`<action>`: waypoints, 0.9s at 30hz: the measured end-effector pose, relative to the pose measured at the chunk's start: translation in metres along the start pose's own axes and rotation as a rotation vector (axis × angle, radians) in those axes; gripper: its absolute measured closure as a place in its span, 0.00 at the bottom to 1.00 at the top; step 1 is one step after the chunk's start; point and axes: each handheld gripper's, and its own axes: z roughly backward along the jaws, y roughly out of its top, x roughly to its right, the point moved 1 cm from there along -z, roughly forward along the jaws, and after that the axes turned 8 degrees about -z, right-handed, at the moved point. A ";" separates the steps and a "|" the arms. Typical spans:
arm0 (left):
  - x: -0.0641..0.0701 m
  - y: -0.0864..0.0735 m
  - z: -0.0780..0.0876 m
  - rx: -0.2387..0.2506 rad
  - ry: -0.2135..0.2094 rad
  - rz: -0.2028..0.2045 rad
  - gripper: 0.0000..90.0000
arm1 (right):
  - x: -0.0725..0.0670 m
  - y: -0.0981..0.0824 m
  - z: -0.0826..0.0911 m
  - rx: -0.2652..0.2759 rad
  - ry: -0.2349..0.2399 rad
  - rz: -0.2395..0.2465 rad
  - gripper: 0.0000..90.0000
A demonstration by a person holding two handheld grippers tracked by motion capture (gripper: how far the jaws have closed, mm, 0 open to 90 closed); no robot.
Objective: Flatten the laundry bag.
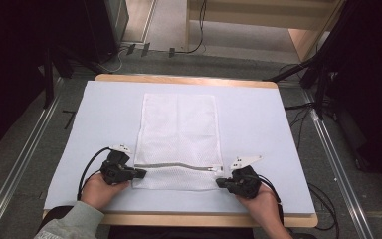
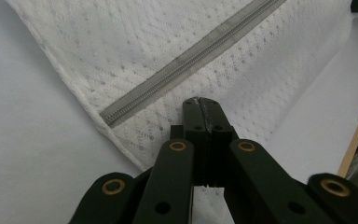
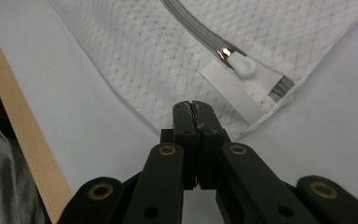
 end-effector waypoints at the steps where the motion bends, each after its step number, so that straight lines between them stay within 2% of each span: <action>1: 0.001 0.001 0.002 0.020 -0.002 -0.003 1.00 | 0.000 0.001 0.002 0.017 0.005 0.006 0.96; 2: 0.002 0.003 0.006 0.050 -0.001 -0.012 0.99 | 0.000 0.002 0.003 0.030 0.008 0.012 0.94; 3: 0.002 0.004 0.007 0.053 -0.001 -0.015 0.98 | 0.000 0.003 0.006 0.050 0.008 0.008 0.93; 5: 0.002 0.008 0.010 0.084 -0.010 0.001 0.97 | 0.002 0.005 0.010 0.077 0.011 -0.002 0.91; 7: 0.003 0.012 0.010 0.087 -0.012 -0.001 0.97 | 0.004 0.008 0.014 0.102 0.014 -0.015 0.90; 13: 0.009 0.028 0.009 0.080 0.014 -0.045 0.93 | 0.013 0.018 0.022 0.164 -0.010 -0.043 0.89; 18: 0.011 0.043 0.004 0.089 0.003 -0.054 0.85 | 0.023 0.026 0.020 0.164 -0.023 -0.069 0.95; 21: 0.015 0.056 -0.004 0.083 -0.008 -0.082 0.77 | 0.029 0.030 0.016 0.150 -0.024 -0.087 1.00; 27: 0.024 0.079 -0.019 0.077 -0.045 -0.124 0.65 | 0.038 0.037 0.006 0.127 -0.024 -0.104 1.00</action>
